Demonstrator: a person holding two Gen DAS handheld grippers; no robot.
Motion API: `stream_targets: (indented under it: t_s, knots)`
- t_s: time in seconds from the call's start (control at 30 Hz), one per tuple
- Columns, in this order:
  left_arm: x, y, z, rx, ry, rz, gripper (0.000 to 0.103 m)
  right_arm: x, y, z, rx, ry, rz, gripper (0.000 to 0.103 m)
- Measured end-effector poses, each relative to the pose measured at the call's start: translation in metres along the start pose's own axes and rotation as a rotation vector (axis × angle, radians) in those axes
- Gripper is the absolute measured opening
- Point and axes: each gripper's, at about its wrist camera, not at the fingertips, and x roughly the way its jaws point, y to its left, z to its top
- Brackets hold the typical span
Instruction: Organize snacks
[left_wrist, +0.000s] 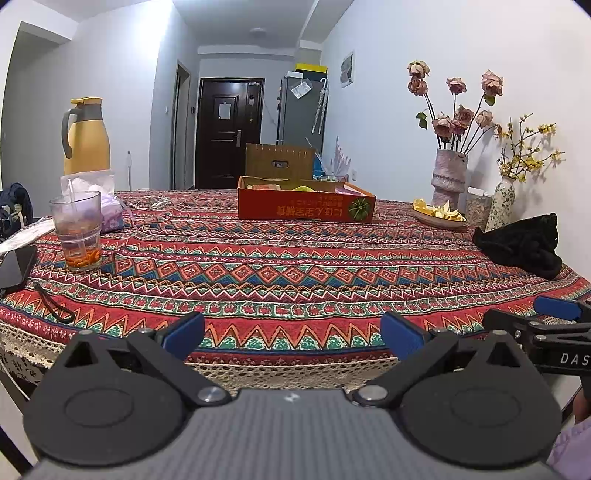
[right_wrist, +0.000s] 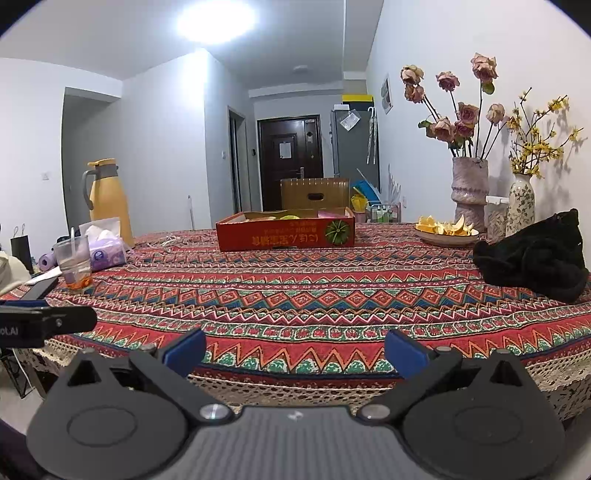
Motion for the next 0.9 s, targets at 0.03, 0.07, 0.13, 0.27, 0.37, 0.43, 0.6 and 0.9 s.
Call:
stream_targets:
  t_s: [0.03,0.07,0.13,0.27,0.37,0.43,0.6,0.9]
  knots:
    - [-0.0002,-0.0002,-0.0002,0.001,-0.001,0.0,0.103,0.0005,-0.0006,-0.0001,0.002,0.002,-0.001,0.103]
    - [-0.0005,-0.0005,-0.0002,0.002,-0.001,0.0,0.103,0.0007,-0.0006,0.0002,0.004,0.003,-0.002,0.103]
    - [-0.0009,-0.0005,-0.0002,0.004,-0.002,0.002,0.103,0.0009,-0.001,0.0006,0.006,0.003,-0.005,0.103]
    - [-0.0018,-0.001,0.0,0.009,-0.007,0.005,0.103,-0.0001,0.0002,-0.0001,0.004,-0.003,0.004,0.103]
    - [-0.0021,-0.0014,-0.0001,0.011,-0.009,0.005,0.103,-0.0003,0.0002,-0.0003,0.004,-0.003,0.005,0.103]
    - [-0.002,-0.0015,-0.0002,0.013,-0.01,0.006,0.103,0.0001,-0.0003,-0.0006,0.007,-0.001,0.005,0.103]
    - [-0.0016,-0.0025,-0.0015,0.015,-0.007,0.002,0.103,0.0007,-0.0009,-0.0012,0.011,0.002,0.006,0.103]
    - [-0.0015,-0.0027,-0.0021,0.016,-0.006,-0.002,0.103,0.0015,-0.0006,-0.002,0.013,0.004,0.006,0.103]
